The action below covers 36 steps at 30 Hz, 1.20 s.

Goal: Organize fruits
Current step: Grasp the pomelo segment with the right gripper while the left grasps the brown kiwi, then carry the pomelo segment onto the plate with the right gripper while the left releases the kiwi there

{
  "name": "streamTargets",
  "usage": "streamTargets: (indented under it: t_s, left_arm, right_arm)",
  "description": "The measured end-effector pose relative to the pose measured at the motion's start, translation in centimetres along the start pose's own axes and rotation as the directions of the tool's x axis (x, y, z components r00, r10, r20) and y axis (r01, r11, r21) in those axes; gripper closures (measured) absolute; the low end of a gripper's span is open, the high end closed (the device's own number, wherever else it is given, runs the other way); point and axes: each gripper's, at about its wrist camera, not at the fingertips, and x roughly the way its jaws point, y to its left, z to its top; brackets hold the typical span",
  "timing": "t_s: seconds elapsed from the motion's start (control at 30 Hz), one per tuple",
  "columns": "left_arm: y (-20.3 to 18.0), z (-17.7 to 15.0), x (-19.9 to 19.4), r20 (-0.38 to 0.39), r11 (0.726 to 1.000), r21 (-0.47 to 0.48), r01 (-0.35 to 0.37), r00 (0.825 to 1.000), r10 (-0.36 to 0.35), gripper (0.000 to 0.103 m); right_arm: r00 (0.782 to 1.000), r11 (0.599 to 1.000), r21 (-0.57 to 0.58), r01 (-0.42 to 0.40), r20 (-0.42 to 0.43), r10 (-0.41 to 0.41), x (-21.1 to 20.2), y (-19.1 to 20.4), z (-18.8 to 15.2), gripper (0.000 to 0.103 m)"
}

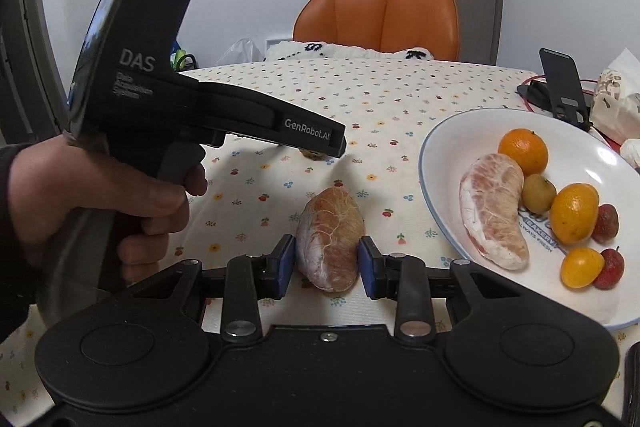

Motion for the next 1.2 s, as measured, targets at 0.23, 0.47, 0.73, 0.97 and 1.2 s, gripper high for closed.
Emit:
streamTargets:
  t_s: [0.23,0.47,0.73,0.97,1.2]
  left_arm:
    - [0.2,-0.2,-0.4,0.002,1.0,0.008,0.009,1.0,-0.009,0.078]
    - [0.9,-1.1,-2.0,0.0,1.0,-0.014,0.005,1.0,-0.005,0.078]
    - [1.4,-1.5,-3.5,0.003,1.0,-0.028,0.001,1.0,-0.001,0.078]
    - [1.0,-0.9,-4.6,0.038,0.999,-0.038,0.009,0.999,-0.007,0.078]
    - [-0.4,-0.1,-5.8,0.074,0.999,-0.027,0.037,0.997,-0.035,0.078]
  right_arm:
    - [1.0,1.0,-0.011,0.02,0.004,-0.02,0.1,0.5,-0.1,0.066]
    - [1.0,0.999,-0.036,0.023,0.007,-0.023,0.1,0.6,-0.1,0.071]
    - [0.999,1.0,-0.013,-0.004,0.053,0.005,-0.8,0.2,0.0,0.072]
    - [0.994,1.0,-0.002,-0.001,0.111,0.002,-2.5,-0.4,1.0,0.072]
    - [0.987,0.999,0.029,0.037,0.153,-0.041,-4.2,-2.1,1.7,0.073]
